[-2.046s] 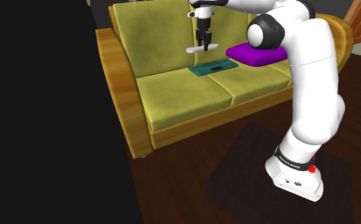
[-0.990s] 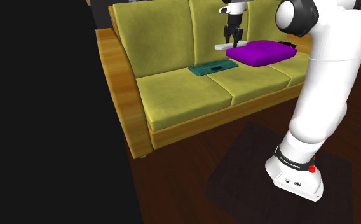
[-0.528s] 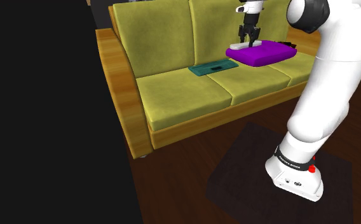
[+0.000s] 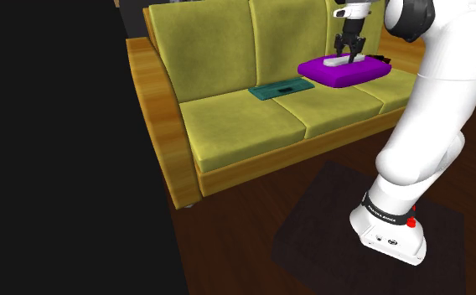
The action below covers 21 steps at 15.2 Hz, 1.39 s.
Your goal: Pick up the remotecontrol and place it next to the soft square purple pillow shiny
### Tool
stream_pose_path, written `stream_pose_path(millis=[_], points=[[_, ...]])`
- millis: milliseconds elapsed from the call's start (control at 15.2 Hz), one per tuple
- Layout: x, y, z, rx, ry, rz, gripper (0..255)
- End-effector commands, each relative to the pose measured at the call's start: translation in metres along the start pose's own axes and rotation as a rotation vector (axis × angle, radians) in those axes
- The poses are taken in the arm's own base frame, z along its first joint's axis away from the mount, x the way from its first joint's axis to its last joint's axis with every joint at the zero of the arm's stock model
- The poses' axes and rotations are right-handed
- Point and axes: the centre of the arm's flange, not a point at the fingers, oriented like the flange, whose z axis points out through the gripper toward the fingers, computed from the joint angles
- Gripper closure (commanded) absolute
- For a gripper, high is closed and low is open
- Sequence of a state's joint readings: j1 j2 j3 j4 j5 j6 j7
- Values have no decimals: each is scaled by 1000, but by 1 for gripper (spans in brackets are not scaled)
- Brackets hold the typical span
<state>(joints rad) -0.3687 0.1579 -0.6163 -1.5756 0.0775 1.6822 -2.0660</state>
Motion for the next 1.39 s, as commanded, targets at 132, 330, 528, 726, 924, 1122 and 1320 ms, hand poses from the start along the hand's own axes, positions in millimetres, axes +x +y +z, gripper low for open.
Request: stream_pose_path(millis=[132, 330, 528, 726, 924, 1122, 1320], points=[[-2, -1, 19, 0, 0, -1, 255], [-2, 0, 35, 0, 0, -1, 255], [-2, 0, 51, 0, 0, -1, 255], [-2, 1, 67, 0, 0, -1, 255], [-1, 1, 83, 0, 0, -1, 255], [-1, 2, 98, 0, 0, -1, 255], [-1, 2, 114, 0, 0, -1, 255]])
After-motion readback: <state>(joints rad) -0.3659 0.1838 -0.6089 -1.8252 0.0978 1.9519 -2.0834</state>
